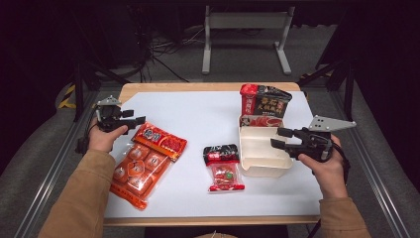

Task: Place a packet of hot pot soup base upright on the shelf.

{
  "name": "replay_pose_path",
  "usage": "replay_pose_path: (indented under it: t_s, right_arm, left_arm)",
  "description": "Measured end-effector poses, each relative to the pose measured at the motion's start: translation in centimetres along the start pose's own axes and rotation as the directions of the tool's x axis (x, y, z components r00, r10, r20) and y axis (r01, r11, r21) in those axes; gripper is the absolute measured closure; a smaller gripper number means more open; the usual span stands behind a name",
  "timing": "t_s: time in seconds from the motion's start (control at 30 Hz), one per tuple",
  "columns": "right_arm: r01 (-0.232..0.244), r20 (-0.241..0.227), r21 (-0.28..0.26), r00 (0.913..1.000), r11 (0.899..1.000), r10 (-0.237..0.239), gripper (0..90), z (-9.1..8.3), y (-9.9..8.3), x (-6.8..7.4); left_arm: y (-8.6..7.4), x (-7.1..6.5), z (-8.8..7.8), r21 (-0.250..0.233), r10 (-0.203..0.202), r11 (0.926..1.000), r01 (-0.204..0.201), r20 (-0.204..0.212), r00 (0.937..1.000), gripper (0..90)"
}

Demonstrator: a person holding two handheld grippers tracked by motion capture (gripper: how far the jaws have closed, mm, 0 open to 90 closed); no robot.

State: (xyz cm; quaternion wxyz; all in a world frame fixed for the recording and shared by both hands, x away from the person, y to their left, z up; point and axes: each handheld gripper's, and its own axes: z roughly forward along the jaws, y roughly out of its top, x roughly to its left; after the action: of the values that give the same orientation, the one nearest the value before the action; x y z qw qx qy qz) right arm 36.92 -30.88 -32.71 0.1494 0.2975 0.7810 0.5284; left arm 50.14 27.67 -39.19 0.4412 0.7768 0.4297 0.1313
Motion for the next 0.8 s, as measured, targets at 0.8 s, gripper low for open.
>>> replay_pose_path:
  t_s: [0.8]
  right_arm:
    - [-0.004,0.01,0.013,0.9999,1.0,0.003,45.3,-0.1,-0.7,0.0]
  left_arm:
    - [-1.7,2.0,3.6,0.099,-0.05,0.9939,0.047,0.028,0.9983,36.0]
